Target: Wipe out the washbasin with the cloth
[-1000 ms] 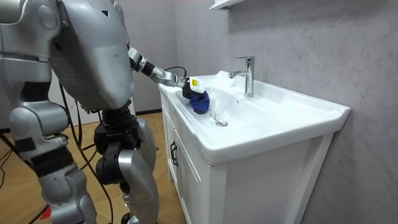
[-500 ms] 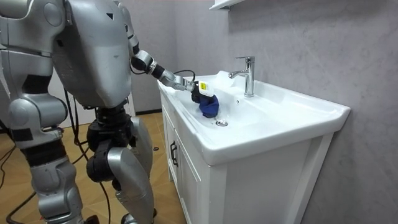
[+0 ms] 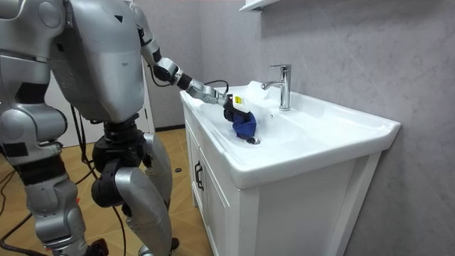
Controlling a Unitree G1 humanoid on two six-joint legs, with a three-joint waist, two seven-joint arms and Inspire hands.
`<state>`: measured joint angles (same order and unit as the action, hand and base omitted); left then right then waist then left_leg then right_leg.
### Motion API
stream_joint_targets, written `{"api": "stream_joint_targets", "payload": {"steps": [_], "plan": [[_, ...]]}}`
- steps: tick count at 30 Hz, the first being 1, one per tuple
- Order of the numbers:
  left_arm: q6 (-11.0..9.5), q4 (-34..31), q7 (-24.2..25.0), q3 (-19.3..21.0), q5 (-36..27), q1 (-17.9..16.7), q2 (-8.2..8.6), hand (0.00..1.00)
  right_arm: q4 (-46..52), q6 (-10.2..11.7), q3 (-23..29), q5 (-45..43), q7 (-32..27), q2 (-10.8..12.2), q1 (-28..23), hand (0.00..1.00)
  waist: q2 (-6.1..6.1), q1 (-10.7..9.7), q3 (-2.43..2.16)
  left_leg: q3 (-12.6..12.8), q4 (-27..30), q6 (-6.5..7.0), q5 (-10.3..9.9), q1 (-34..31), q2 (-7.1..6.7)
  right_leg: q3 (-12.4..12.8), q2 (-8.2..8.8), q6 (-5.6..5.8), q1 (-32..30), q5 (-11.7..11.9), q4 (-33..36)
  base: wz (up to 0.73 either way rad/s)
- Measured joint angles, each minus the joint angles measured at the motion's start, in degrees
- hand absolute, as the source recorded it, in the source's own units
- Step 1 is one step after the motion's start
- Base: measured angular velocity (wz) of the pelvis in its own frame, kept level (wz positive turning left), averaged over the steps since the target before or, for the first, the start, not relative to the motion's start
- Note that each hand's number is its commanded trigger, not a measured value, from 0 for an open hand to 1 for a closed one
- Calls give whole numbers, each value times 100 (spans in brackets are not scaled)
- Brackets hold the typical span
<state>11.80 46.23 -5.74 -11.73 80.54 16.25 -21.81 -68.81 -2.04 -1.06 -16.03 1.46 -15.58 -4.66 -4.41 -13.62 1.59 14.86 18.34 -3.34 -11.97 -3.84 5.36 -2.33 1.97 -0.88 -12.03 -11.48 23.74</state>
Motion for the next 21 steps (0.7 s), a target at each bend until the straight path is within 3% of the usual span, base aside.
{"api": "stream_joint_targets", "payload": {"steps": [5,9,11,16,21], "plan": [[-111,-62,-5,9,-188,37,242,100,47,5,-2,23,3,7,14,0,52,-27,33,12,13,21,-12,49,1,51,-16,-2,12,9,27,-6],[-155,-316,77,9,-231,37,433,100,100,-5,-22,2,48,7,12,0,36,-29,18,99,10,66,-43,60,5,81,-20,32,-1,18,34,-2],[-214,-413,104,-8,-250,37,531,100,116,-4,-42,-21,59,8,14,0,80,-39,37,122,13,81,-52,62,-9,107,-9,43,3,30,44,-2],[-249,-676,121,-373,-797,37,653,100,229,-13,-348,-21,61,31,-116,0,123,-53,37,147,-7,102,-65,119,-22,132,0,68,67,56,2,-1],[-238,-882,247,-471,-857,36,925,100,239,-54,-432,-65,63,71,-167,0,132,-60,24,154,-14,126,-128,223,-19,140,-8,93,176,65,-44,-1]]}}
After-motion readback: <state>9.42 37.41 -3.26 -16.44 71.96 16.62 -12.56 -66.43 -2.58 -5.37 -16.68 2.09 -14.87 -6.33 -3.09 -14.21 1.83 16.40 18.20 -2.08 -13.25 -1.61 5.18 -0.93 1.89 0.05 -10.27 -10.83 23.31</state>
